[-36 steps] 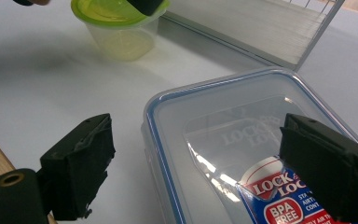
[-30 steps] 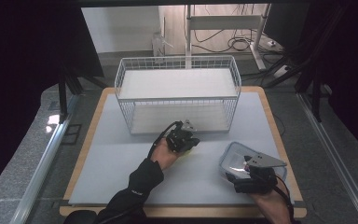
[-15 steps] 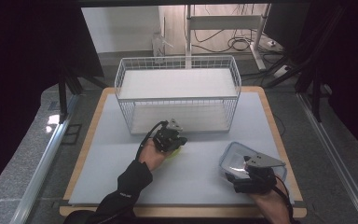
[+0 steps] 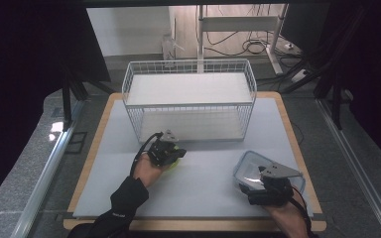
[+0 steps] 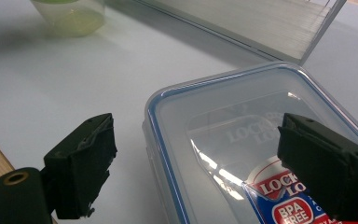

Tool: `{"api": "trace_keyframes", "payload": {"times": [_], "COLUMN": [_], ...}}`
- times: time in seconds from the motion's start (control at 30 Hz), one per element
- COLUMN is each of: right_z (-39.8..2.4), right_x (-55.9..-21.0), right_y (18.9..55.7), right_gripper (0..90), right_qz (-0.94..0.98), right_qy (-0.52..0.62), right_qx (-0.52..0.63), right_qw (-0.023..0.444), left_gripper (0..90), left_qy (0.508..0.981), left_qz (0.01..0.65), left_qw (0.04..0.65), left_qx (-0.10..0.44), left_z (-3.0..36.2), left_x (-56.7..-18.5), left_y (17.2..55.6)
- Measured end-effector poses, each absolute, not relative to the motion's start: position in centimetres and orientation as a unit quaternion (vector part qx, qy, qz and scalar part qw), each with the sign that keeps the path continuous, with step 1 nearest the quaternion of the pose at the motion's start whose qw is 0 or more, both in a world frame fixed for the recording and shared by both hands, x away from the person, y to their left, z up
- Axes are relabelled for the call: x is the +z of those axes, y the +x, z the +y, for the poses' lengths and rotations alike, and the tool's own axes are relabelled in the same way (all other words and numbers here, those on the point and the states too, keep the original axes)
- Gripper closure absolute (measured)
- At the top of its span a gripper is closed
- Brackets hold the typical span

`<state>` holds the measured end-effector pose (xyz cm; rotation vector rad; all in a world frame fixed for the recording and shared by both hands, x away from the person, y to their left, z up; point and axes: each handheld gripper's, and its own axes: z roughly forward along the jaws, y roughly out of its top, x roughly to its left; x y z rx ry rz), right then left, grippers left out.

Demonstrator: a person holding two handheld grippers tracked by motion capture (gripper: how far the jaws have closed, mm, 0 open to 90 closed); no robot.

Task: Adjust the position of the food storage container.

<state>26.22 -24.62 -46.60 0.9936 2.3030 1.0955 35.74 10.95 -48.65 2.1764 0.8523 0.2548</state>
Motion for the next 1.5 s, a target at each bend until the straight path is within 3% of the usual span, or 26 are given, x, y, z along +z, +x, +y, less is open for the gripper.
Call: {"api": "trace_keyframes", "payload": {"times": [0.63,0.87,1.0,1.2,1.23,1.27,1.5], "right_z": [-24.8,-25.3,-26.5,-30.4,-30.4,-32.2,-36.0], "right_x": [-46.6,-46.3,-45.6,-44.8,-44.8,-44.8,-45.3], "right_y": [26.3,26.3,26.3,25.7,25.7,25.3,24.0], "right_gripper": [12.7,20.2,36.4,76.8,76.8,86.8,90.0], "right_qz": [0.823,0.819,0.81,0.795,0.795,0.787,0.762], "right_qy": [0.359,0.369,0.392,0.44,0.44,0.459,0.51], "right_qx": [0.395,0.398,0.394,0.373,0.373,0.365,0.337], "right_qw": [0.192,0.186,0.185,0.186,0.186,0.192,0.215], "left_gripper": [90.0,90.0,88.1,85.8,85.8,84.6,84.6], "left_qy": [0.838,0.828,0.822,0.821,0.822,0.823,0.829], "left_qz": [0.373,0.386,0.385,0.373,0.368,0.365,0.351], "left_qw": [0.383,0.393,0.406,0.419,0.421,0.422,0.421], "left_qx": [0.111,0.105,0.106,0.109,0.11,0.108,0.11], "left_z": [16.2,17.0,16.7,16.1,15.9,15.7,15.0], "left_x": [-49.0,-49.2,-49.1,-48.7,-48.6,-48.6,-48.8], "left_y": [33.5,33.3,33.2,32.8,32.8,32.7,32.6]}}
